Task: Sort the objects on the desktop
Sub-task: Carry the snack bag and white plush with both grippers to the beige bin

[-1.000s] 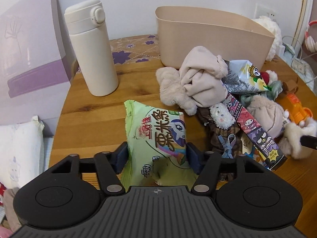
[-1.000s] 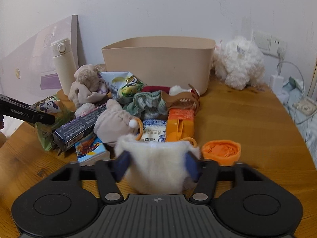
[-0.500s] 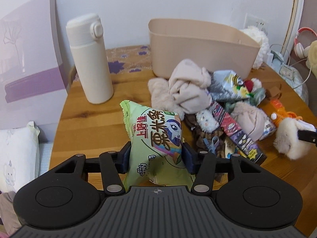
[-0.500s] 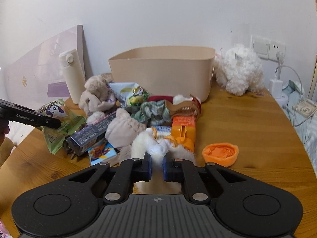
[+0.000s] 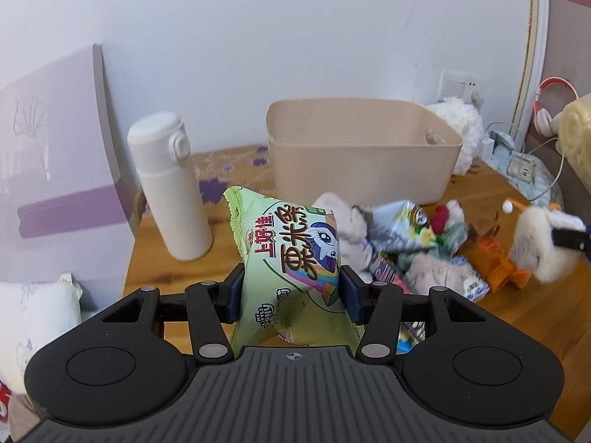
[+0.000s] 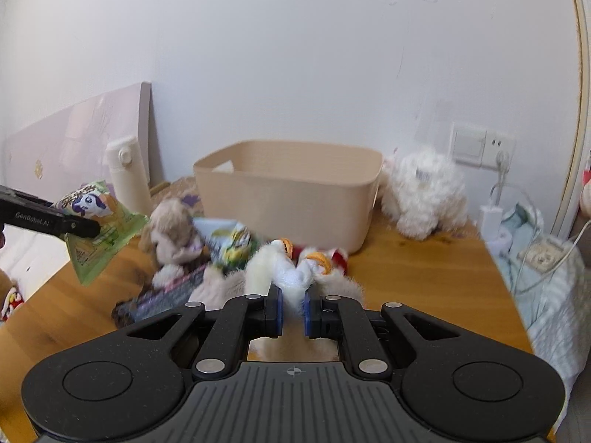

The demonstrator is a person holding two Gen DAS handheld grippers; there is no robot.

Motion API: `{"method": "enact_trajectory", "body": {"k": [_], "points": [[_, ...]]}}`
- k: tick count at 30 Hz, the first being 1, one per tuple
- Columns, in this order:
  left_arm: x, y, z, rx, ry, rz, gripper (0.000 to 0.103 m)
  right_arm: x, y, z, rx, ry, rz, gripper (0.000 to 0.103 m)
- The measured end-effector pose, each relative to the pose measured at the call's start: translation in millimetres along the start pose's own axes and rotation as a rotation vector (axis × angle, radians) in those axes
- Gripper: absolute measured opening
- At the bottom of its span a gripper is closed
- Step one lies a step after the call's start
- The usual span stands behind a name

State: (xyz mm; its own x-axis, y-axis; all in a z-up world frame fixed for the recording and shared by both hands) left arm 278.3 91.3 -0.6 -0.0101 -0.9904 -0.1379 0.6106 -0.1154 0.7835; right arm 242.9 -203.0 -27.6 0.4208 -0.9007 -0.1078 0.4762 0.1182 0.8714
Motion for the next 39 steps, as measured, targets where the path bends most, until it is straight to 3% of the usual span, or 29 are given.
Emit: {"method": "enact_trajectory", "body": {"k": [16,27,34,39], "points": [[17.9,63.3,-8.2,0.122,0.052,0.003,0.053,15.7,73.1,-23.8,0.111,-0.057,0.077,0.010],[38.2,116.8,-52.3,0.231,0.094,-0.004,0.053,39.0,117.2,-63.0,0.161,-0.077,0.078,0.011],[50.7,144.9,-87.0,0.240,0.104,-0.005,0.053,57.1,132.5,-100.6,0.158,-0.097,0.071,0.011],[53.8,159.5,-123.8,0.237,0.118,0.050,0.053,69.5,137.0,-137.7,0.134,-0.104,0.040,0.011]]}}
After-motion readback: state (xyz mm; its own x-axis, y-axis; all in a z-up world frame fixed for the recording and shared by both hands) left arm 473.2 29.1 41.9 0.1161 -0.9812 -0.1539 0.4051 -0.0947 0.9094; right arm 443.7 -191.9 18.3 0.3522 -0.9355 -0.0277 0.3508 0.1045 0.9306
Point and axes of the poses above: each gripper's, at about its wrist camera, not at the fingertips, and z roughly against the way its jaws point, x to its right, y to its top, the point moved 4 cm from there along -z, roughly the way its jaws point, and after that the axes turned 9 degrees about y, right-handed, at the moved point
